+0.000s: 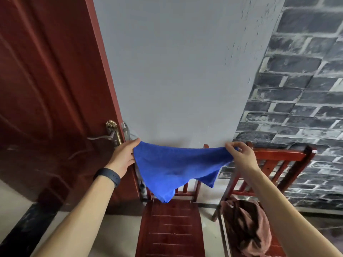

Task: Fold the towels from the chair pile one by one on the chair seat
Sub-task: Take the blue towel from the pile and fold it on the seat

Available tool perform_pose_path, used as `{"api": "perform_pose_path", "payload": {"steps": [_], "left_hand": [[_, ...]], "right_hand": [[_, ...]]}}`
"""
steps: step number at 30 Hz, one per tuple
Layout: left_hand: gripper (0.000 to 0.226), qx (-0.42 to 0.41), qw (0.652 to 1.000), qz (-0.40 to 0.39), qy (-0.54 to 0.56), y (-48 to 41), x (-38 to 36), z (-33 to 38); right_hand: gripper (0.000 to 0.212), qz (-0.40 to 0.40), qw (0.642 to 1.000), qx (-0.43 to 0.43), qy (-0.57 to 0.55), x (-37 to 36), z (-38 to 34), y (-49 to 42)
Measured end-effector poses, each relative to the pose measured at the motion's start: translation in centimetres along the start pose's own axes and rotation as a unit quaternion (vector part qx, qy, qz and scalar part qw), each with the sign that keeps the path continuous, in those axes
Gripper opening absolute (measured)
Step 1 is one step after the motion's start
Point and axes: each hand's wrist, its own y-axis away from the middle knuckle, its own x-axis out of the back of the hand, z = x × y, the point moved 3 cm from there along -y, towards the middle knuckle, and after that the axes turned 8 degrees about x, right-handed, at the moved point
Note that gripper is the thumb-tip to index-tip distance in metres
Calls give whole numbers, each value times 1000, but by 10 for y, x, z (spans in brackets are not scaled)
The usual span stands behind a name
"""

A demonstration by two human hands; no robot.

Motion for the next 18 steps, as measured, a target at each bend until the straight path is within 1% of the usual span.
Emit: {"api": "perform_pose_path", "payload": {"steps": [1, 2, 4, 5, 7, 9, 10, 11, 13, 14, 16, 18], "left_hand": [[10, -6, 1000, -1, 2, -2, 2, 3], [10, -10, 1000, 3, 1, -4, 2, 4], [8, -21, 1000, 13, -18, -9, 5, 13], [8, -26, 999, 21, -25, -13, 6, 16], [10, -34, 998, 36, -39, -22, 7, 22], [15, -33, 998, 34, -45, -27, 5, 25], [19, -30, 998, 29, -45, -29, 3, 26], [22, -23, 999, 21, -43, -29, 1, 29], [24, -7, 1000, 9, -28, -27, -2, 33], [22, 7, 1000, 7, -19, -23, -3, 36], [14, 31, 999, 5, -9, -20, -2, 38], [6, 21, 1000, 2, -9, -19, 2, 39]], "right_hand": [[4, 4, 1000, 1, 24, -1, 1, -2], [15, -6, 999, -12, 37, -2, 3, -2], [31, -28, 997, -67, 9, -9, 9, -5], [34, -35, 994, -105, -25, -13, 13, -6], [34, -38, 978, -171, -112, -18, 13, -9], [25, -29, 966, -193, -167, -19, 11, -14], [18, -28, 967, -193, -165, -19, 8, -16], [15, -27, 970, -186, -152, -19, 6, -19], [20, -14, 984, -146, -101, -16, -1, -25], [20, -4, 991, -117, -72, -14, -5, -29], [10, 8, 998, -63, -28, -11, -14, -33], [10, 17, 999, -18, 26, -7, -21, -34]]}}
